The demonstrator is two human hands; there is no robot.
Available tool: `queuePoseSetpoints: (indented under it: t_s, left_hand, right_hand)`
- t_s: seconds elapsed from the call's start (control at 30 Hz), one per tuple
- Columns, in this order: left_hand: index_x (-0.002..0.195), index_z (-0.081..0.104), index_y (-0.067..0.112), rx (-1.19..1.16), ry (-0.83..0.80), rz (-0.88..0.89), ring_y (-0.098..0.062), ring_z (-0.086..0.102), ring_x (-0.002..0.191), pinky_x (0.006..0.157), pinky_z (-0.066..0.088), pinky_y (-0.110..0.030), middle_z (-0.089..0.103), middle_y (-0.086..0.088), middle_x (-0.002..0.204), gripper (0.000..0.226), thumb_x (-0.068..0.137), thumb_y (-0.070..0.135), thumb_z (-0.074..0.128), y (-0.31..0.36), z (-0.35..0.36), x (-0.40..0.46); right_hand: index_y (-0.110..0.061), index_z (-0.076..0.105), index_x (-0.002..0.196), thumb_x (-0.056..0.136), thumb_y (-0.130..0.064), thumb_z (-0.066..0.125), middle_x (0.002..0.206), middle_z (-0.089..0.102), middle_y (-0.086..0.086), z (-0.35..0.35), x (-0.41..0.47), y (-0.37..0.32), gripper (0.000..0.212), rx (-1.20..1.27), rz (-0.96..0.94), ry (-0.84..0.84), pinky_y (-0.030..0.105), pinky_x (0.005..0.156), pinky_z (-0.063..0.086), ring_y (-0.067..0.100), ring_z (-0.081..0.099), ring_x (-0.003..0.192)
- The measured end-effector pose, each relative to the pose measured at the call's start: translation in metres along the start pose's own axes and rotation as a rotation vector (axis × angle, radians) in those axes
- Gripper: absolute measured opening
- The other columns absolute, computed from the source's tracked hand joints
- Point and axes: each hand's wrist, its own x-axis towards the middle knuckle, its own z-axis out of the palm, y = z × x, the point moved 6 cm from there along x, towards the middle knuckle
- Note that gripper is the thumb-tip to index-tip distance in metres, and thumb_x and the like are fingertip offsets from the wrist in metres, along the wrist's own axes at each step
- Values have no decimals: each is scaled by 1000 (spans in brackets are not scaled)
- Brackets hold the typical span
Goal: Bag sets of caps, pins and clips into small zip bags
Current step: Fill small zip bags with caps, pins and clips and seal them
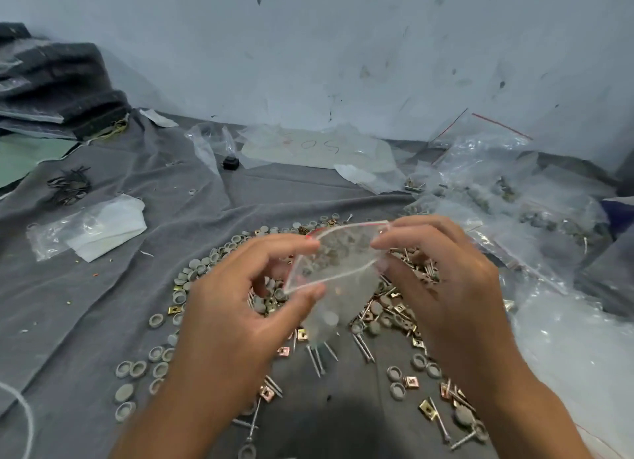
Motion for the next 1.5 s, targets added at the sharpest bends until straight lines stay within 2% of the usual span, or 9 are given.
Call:
queuePoseSetpoints:
  t_s: [0.07,0.13,0.27,0.4,0.57,0.8,1.07,1.33,1.5]
  left_hand:
    - [104,69,42,-147,20,-102,-13,71,94,76,58,-37,74,16,103,31,77,33,82,-8,3,1]
    - [99,70,40,-275,24,-205,-11,73,89,73,59,-30,76,11,96,33,72,34,87,-15,10,1]
    - [91,74,32,-515,55,-381,-15,74,86,69,56,-15,77,-2,93,32,61,38,80,-35,23,-1]
    - [92,75,29,-568,97,-478,-16,75,88,68,54,-14,77,-4,95,33,61,38,81,-51,26,-2]
    - [89,76,30,-526,122,-476,-14,74,83,67,55,-14,77,-5,91,30,61,39,81,-59,29,0]
    - [91,76,24,-570,102,-485,-18,75,84,68,57,-18,77,-9,91,41,58,42,92,-60,32,1]
    - [87,76,25,-632,197,-463,-13,75,76,68,60,-22,77,-9,85,32,55,30,81,-64,29,2]
    - [81,74,30,-647,166,-447,-13,74,77,71,59,-21,77,-12,84,27,64,8,74,-56,26,4]
    - [76,69,31,-689,69,-470,-23,75,87,70,59,-22,76,-16,92,28,57,21,87,-51,24,2]
  right_hand:
    - [-41,69,101,93,-38,67,117,59,-16,-5,-4,7,9,85,109,-40,24,98,43,13,56,120]
    - [-43,68,96,93,-41,64,119,59,-22,-4,-10,14,5,143,189,-77,18,96,42,9,56,120]
    - [-41,66,100,92,-40,66,98,71,-16,-6,-17,27,8,335,321,-50,13,73,50,9,68,91]
    - [-48,63,110,80,-51,70,106,71,-19,4,-26,42,31,467,477,-176,19,77,55,3,69,97]
    - [-47,63,110,81,-57,75,106,73,-12,3,-30,46,33,537,500,-206,20,80,55,8,70,97]
    - [-43,63,111,87,-27,78,102,72,-14,4,-34,52,33,476,508,-212,24,78,56,9,70,93]
    - [-39,65,107,90,-33,75,100,72,-6,1,-32,49,21,564,497,-134,27,77,56,13,68,88]
    - [-38,61,111,81,-35,80,93,73,1,0,-29,45,35,719,530,-12,26,69,53,13,62,79]
    - [-36,62,104,77,-36,78,89,72,0,1,-29,44,32,742,529,37,20,70,50,10,60,77]
